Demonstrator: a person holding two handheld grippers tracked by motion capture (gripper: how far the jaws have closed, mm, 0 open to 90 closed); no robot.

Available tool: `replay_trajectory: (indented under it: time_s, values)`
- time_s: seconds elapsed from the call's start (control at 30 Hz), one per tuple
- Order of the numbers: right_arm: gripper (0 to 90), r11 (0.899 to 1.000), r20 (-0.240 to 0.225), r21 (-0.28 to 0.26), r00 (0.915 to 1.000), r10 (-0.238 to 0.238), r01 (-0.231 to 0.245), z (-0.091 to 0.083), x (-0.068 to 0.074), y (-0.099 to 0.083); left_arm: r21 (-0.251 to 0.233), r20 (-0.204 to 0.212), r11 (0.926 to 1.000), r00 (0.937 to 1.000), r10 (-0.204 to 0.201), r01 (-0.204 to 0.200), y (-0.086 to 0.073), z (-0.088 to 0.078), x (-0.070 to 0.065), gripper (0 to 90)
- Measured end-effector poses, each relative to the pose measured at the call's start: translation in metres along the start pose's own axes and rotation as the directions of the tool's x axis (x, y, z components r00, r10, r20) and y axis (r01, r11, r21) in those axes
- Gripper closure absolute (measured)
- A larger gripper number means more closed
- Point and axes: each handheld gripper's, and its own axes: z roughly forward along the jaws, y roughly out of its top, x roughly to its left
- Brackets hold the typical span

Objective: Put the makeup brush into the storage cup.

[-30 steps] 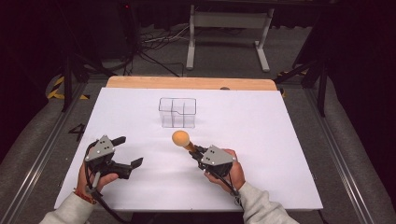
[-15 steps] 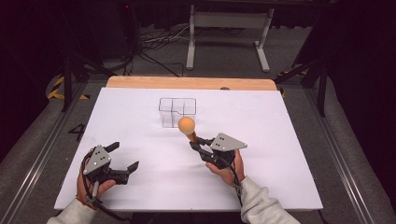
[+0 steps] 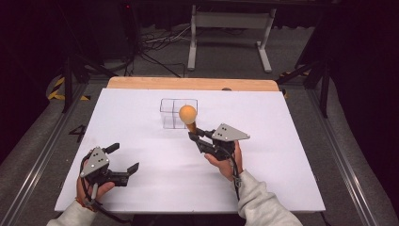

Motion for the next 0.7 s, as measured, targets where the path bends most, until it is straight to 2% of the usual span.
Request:
replay_trajectory:
  time_s: [0.2,0.33,0.5,0.57,0.7]
  values:
    - [74.3,1.0,0.01,-0.007,1.0,0.001,-0.001,0.006,-0.004,0.005,-0.001,0.007,1.0,0.9999,0.009,-0.009,0.0,0.0,-0.001,2.2]
    - [74.3,0.999,0.018,-0.028,0.9996,0.022,-0.022,0.009,-0.009,0.009,-0.002,0.008,0.9999,0.9999,0.01,-0.01,0.0,0.0,-0.001,2.2]
    - [74.3,0.999,0.041,-0.032,0.999,0.017,-0.015,0.013,-0.015,0.013,-0.009,0.004,0.9999,0.9999,0.011,-0.011,0.0,0.0,-0.001,2.3]
    - [74.3,0.999,0.045,-0.036,0.9983,0.038,-0.036,0.015,-0.019,0.014,-0.01,-0.001,0.9999,0.9999,0.011,-0.011,0.0,0.0,-0.001,2.5]
    - [74.3,0.997,0.06,-0.052,0.9968,0.052,-0.049,0.018,-0.026,0.018,-0.016,-0.003,0.9998,0.9999,0.013,-0.013,-0.001,0.0,-0.001,2.8]
